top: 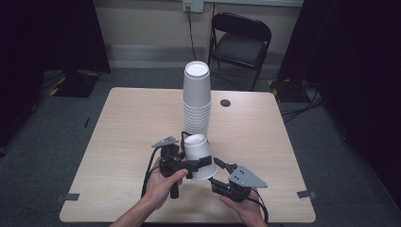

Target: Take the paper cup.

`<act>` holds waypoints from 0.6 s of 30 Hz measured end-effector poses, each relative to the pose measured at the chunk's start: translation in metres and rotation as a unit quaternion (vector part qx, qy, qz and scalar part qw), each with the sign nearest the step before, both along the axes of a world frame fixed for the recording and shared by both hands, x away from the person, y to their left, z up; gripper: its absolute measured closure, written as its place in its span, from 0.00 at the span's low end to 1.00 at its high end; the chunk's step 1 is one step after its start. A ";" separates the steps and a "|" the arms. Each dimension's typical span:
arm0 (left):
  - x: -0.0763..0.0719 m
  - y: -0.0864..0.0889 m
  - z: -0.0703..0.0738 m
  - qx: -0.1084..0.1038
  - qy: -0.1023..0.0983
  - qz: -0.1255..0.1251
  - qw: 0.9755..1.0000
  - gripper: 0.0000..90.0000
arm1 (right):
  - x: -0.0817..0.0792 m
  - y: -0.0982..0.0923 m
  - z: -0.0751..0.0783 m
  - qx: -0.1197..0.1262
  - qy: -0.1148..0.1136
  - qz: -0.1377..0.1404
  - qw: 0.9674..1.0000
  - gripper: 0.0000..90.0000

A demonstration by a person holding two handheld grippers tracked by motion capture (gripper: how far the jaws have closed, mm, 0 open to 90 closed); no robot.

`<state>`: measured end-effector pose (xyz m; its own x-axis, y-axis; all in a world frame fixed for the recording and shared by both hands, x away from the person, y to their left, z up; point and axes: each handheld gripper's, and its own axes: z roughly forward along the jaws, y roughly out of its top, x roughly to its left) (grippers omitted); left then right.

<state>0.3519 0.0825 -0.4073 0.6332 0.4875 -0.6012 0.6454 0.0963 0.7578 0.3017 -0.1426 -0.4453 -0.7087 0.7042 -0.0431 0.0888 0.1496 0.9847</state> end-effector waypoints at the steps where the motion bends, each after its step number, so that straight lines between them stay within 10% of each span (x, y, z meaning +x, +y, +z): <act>1: -0.001 -0.001 0.000 -0.003 0.002 0.000 1.000 0.18 | 0.000 0.000 0.001 0.000 -0.004 0.002 1.000 0.56; 18: -0.005 -0.008 -0.016 -0.047 0.065 -0.006 0.997 0.18 | 0.005 0.000 -0.004 -0.012 -0.002 0.000 1.000 0.66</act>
